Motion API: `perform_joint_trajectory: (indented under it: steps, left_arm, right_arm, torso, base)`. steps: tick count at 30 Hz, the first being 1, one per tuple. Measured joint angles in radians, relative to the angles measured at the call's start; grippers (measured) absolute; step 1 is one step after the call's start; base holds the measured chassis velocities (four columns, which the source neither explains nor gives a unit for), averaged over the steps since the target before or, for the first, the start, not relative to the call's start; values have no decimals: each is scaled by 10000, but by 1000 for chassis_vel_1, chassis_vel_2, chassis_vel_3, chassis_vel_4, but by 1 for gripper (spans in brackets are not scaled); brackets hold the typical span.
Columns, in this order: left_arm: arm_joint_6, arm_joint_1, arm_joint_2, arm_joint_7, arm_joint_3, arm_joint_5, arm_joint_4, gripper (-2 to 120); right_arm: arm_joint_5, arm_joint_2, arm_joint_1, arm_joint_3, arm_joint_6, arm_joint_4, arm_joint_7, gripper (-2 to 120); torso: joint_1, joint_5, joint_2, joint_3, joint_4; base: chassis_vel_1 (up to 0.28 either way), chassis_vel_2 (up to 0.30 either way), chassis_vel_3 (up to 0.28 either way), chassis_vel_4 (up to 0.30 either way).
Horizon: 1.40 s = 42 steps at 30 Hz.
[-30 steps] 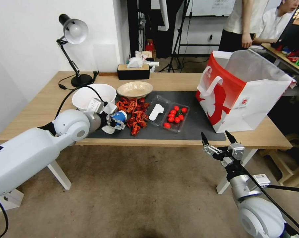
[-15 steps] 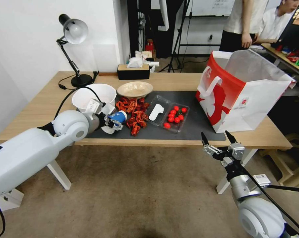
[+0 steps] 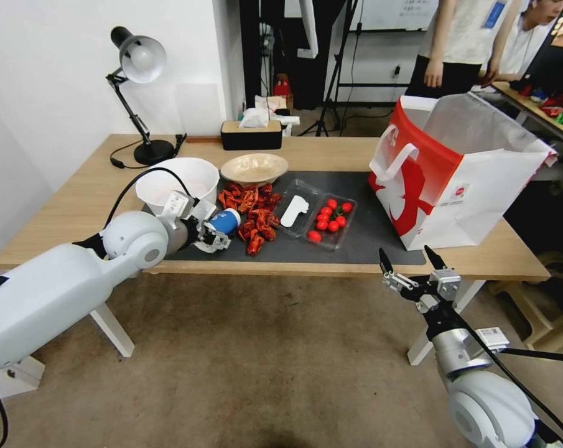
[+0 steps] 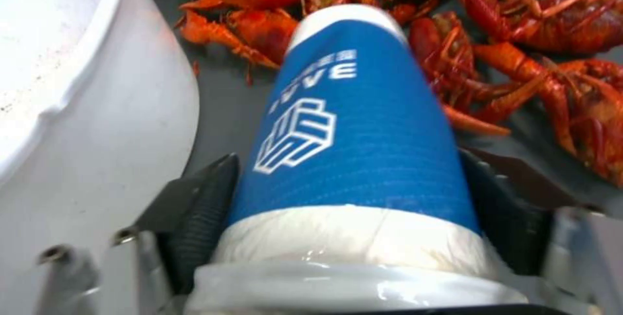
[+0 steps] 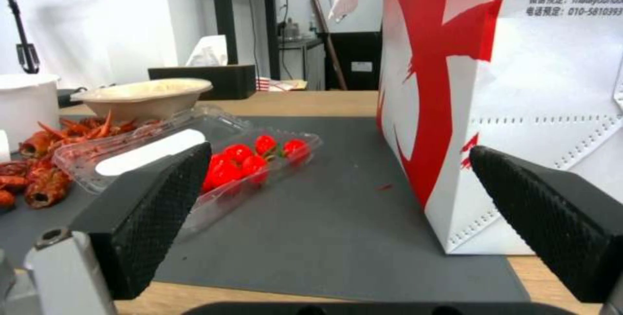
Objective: Pick up the trash from the table and place it into the takeout bag.
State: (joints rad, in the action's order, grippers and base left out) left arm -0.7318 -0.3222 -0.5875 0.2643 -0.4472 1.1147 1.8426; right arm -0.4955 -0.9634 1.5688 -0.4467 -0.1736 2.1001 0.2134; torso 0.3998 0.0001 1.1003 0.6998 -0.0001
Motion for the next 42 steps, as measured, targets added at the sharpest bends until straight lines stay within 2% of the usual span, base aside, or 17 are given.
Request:
perform_joint_trajectory:
  steps: [3, 12, 15, 18, 20, 23, 29, 31, 32, 33, 35, 36, 38, 39, 40, 41, 42]
  left_arm:
    - [8, 16, -30, 77, -54, 7, -42, 68]
    - [12, -24, -33, 147, -5, 78, -67, 67]
    - [-16, -94, -32, 167, 239, 283, 12, 67]
    - [-59, -158, -6, 37, 943, 623, 339, 67]
    - [-59, -168, 10, -20, 1149, 684, 418, 66]
    - [-57, -223, 55, -333, 1911, 979, 858, 65]
    - [-46, 312, -122, -784, 2376, 1720, 1342, 65]
    - [-41, 964, -413, -867, 2331, 2190, 1330, 65]
    - [-33, 1716, -803, -868, 2118, 2531, 1115, 65]
    - [-33, 1716, -803, -868, 2118, 2531, 1115, 65]
    - [25, 2851, -1592, -863, 1685, 2766, 489, 65]
    - [25, 2851, -1592, -863, 1685, 2766, 489, 65]
    - [292, 3954, -2707, -888, 1063, 2855, -427, 65]
    - [292, 3954, -2707, -888, 1063, 2855, -427, 65]
    - [456, 4404, -3281, -960, 772, 2874, -912, 65]
    - [456, 4404, -3281, -960, 772, 2874, -912, 65]
    - [573, 4846, -3954, -1042, 476, 2874, -1485, 65]
  right_arm:
    - [0, -2, 5, 2, 1, -2, 14, 100]
    - [0, 12, 2, 1, 8, -2, 37, 100]
    - [-1, 14, -1, 1, 11, -1, 43, 100]
    - [-2, 23, -6, 0, 21, 35, 68, 100]
    - [-3, 27, -3, -3, 28, 54, 72, 100]
    - [-15, 60, 30, -60, 38, 116, 82, 100]
    - [-62, 94, 88, -178, 45, 187, 90, 100]
    - [-67, 91, 124, -205, 50, 222, 92, 100]
    - [-65, 49, 190, -231, 52, 265, 94, 100]
    - [-65, 49, 190, -231, 52, 265, 94, 100]
    - [-36, -23, 324, -306, 57, 325, 95, 100]
    - [-36, -23, 324, -306, 57, 325, 95, 100]
    - [-5, -102, 453, -413, 58, 389, 92, 100]
    - [-5, -102, 453, -413, 58, 389, 92, 100]
    - [3, -139, 514, -483, 58, 423, 91, 100]
    - [3, -139, 514, -483, 58, 423, 91, 100]
    - [7, -180, 562, -539, 58, 437, 91, 100]
  torso:
    - [0, 3, 0, 0, 1]
    - [0, -1, 0, 1, -1]
    - [3, -8, -3, 5, 0]
    - [4, 3, -5, 5, 1]
    - [4, -1, -6, 4, 1]
    - [4, -3, -5, 4, 4]
    - [2, 0, -5, 2, 4]
    - [2, -2, -4, 3, 3]
    - [2, 3, -4, 2, 1]
    - [2, 3, -4, 2, 1]
    - [2, 1, -4, 2, -1]
    - [2, 1, -4, 2, -1]
    - [3, 2, -4, 3, -2]
    - [3, 2, -4, 3, -2]
    - [3, 3, -4, 3, -1]
    - [3, 3, -4, 3, -1]
    - [3, 3, -4, 3, -3]
  base:
    - [0, 0, 0, 0]
    - [0, 0, 0, 0]
    - [0, 0, 0, 0]
    - [0, 0, 0, 0]
    - [0, 0, 0, 0]
    - [0, 0, 0, 0]
    - [0, 0, 0, 0]
    - [0, 0, 0, 0]
    - [0, 0, 0, 0]
    - [0, 0, 0, 0]
    - [0, 0, 0, 0]
    - [0, 0, 0, 0]
    - [0, 0, 0, 0]
    - [0, 0, 0, 0]
    - [0, 0, 0, 0]
    - [0, 0, 0, 0]
    - [0, 0, 0, 0]
